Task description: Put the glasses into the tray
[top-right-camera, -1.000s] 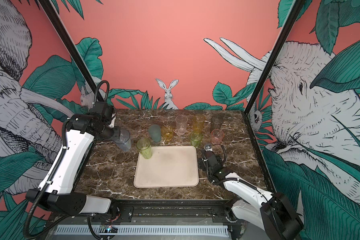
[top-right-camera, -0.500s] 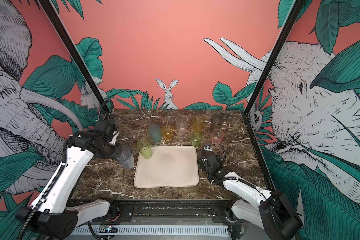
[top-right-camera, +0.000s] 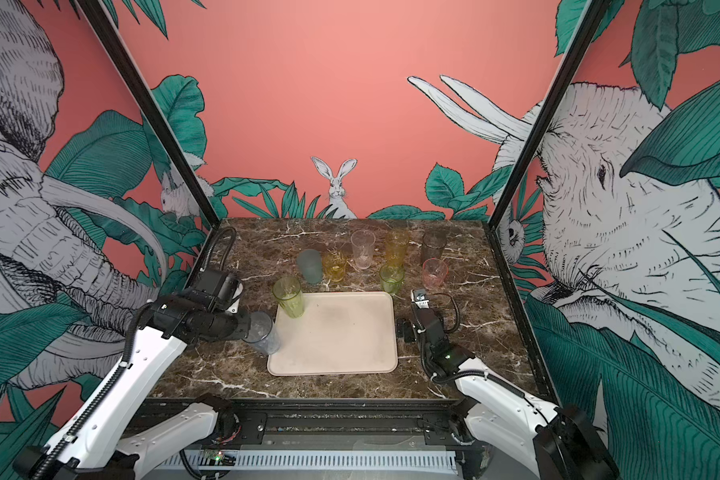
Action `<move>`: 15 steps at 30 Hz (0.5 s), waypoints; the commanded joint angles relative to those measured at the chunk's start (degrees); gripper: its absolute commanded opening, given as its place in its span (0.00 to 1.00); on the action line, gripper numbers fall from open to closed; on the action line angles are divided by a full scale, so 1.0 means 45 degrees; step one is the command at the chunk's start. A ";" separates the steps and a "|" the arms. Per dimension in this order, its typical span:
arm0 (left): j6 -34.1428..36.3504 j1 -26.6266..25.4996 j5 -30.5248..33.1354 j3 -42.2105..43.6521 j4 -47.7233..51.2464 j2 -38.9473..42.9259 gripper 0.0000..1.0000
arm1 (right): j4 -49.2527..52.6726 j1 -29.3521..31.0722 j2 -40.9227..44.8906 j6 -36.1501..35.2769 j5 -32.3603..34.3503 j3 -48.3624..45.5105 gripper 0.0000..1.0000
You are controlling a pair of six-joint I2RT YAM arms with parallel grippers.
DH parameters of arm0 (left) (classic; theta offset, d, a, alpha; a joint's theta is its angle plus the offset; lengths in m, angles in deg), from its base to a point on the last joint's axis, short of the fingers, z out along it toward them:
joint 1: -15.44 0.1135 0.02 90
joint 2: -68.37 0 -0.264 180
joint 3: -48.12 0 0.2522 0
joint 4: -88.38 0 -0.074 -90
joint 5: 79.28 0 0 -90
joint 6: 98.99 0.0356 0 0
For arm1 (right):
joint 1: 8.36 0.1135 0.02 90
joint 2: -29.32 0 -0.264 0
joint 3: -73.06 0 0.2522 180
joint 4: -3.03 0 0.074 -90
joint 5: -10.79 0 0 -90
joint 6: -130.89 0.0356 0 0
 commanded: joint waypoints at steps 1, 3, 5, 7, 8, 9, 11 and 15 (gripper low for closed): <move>-0.0683 -0.0186 0.0239 0.0448 -0.0790 0.0473 0.00 | -0.0932 -0.0069 -0.0401 -0.0027 -0.0206 0.0456 0.90; -0.0779 -0.0303 0.0202 0.0586 -0.1024 0.0444 0.00 | -0.1236 -0.0069 -0.0755 0.0059 -0.0360 0.0677 0.90; -0.0910 -0.0531 0.0182 0.0698 -0.1282 0.0269 0.00 | -0.1482 -0.0069 -0.1091 0.0111 -0.0613 0.0953 0.90; -0.1023 -0.0973 0.0356 0.0741 -0.1509 0.0042 0.00 | -0.1747 -0.0069 -0.1495 0.0203 -0.0878 0.1302 0.90; -0.1045 -0.1129 0.0443 0.0739 -0.1593 -0.0042 0.00 | -0.1831 -0.0069 -0.1659 0.0249 -0.0960 0.1450 0.89; -0.1101 -0.1271 0.0486 0.0759 -0.1702 -0.0156 0.00 | -0.1947 -0.0064 -0.1820 0.0305 -0.1093 0.1585 0.89; -0.1070 -0.1413 0.0484 0.0760 -0.1885 -0.0382 0.00 | -0.2378 -0.0064 -0.2203 0.0347 -0.1257 0.1705 0.89; -0.0621 -0.1510 0.0686 0.0605 -0.1996 -0.0953 0.00 | -0.3479 -0.0069 -0.3412 0.0332 -0.1360 0.1891 0.89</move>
